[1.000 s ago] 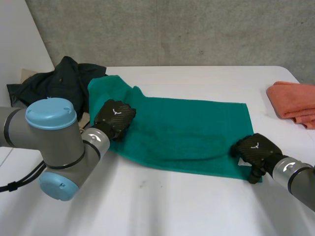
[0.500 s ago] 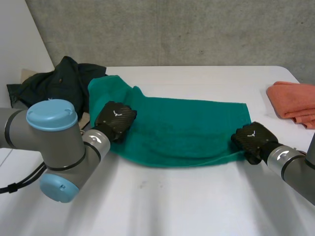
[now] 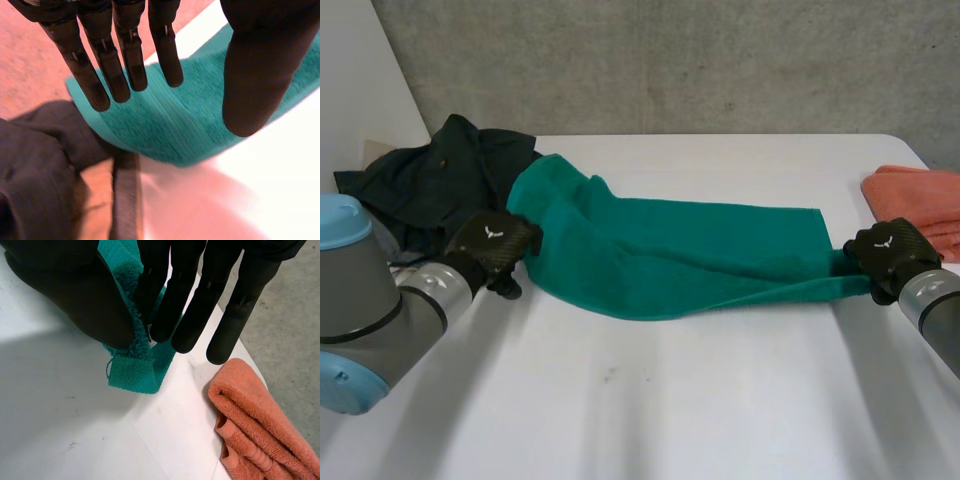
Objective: Fold the laundry.
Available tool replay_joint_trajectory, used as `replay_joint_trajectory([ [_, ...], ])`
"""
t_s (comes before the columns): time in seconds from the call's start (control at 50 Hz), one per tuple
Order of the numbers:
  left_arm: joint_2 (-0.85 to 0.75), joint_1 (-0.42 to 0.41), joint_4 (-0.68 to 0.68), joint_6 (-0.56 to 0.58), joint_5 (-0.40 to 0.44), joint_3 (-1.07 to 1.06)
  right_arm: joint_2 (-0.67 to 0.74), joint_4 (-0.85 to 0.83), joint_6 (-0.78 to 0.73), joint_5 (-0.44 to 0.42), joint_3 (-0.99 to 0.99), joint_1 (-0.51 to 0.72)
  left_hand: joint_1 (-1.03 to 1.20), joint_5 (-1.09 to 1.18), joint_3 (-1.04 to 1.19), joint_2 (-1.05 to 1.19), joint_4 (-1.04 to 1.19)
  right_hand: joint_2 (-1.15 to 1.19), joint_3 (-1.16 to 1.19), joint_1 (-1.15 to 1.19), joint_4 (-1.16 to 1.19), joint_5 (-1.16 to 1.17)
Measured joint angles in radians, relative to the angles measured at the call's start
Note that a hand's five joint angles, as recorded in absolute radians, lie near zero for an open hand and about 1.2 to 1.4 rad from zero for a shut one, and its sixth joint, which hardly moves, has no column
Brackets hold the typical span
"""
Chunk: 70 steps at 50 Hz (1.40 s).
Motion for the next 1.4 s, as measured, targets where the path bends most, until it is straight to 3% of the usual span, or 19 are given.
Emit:
replay_joint_trajectory([
  [0.18, -0.154, 0.037, 0.014, 0.045, 0.081, 0.076, 0.005, -0.001, 0.006, -0.005, 0.012, 0.002, -0.100, -0.090, -0.079, -0.080, -0.087, 0.000, 0.000, 0.000, 0.000, 0.000],
  [0.4, -0.326, 0.011, 0.019, 0.155, 0.070, 0.295, 0.017, -0.001, 0.000, -0.006, 0.023, 0.002, -0.106, -0.098, -0.087, -0.093, -0.098, 0.007, 0.000, 0.000, 0.000, 0.000],
  [0.86, -0.529, -0.031, -0.024, 0.168, 0.066, 0.572, 0.034, -0.003, -0.005, -0.012, 0.030, -0.002, -0.030, -0.009, -0.014, -0.015, -0.011, 0.007, 0.000, 0.000, 0.000, 0.000],
  [0.9, -0.536, -0.032, -0.038, 0.173, 0.065, 0.580, 0.034, -0.003, -0.005, -0.012, 0.029, -0.003, -0.010, 0.006, 0.006, 0.005, 0.006, 0.007, 0.000, 0.000, 0.000, 0.000],
  [0.92, -0.539, -0.033, -0.050, 0.179, 0.062, 0.584, 0.033, -0.003, -0.005, -0.012, 0.029, -0.004, 0.131, 0.124, 0.123, 0.122, 0.124, 0.007, 0.000, 0.000, 0.000, 0.000],
  [0.98, -0.542, -0.036, -0.074, 0.192, 0.046, 0.592, 0.032, -0.003, -0.005, -0.011, 0.027, -0.005, 0.502, 0.484, 0.493, 0.498, 0.495, 0.007, 0.000, 0.000, 0.000, 0.000],
  [1.04, -0.529, -0.048, -0.092, 0.199, 0.000, 0.594, 0.031, -0.003, -0.005, -0.008, 0.025, -0.005, 0.504, 0.521, 0.551, 0.556, 0.560, 0.007, 0.000, 0.000, 0.000, 0.000],
  [1.18, -0.363, -0.096, -0.093, 0.184, -0.140, 0.533, 0.024, -0.002, -0.004, -0.004, 0.018, -0.006, 0.504, 0.521, 0.554, 0.560, 0.562, 0.007, 0.000, 0.000, 0.000, 0.000],
  [1.34, -0.162, -0.098, -0.071, 0.128, -0.168, 0.395, 0.004, 0.002, 0.001, -0.004, 0.017, -0.005, 0.504, 0.521, 0.554, 0.560, 0.563, 0.007, 0.000, 0.000, 0.000, 0.000],
  [1.36, -0.142, -0.096, -0.070, 0.116, -0.157, 0.369, 0.000, 0.004, 0.002, -0.004, 0.018, -0.004, 0.473, 0.502, 0.533, 0.525, 0.542, 0.007, 0.000, 0.000, 0.000, 0.000],
  [1.4, -0.127, -0.092, -0.070, 0.103, -0.134, 0.336, -0.006, 0.010, 0.003, -0.004, 0.019, -0.004, 0.104, 0.180, 0.195, 0.175, 0.196, 0.007, 0.000, 0.000, 0.000, 0.000],
])
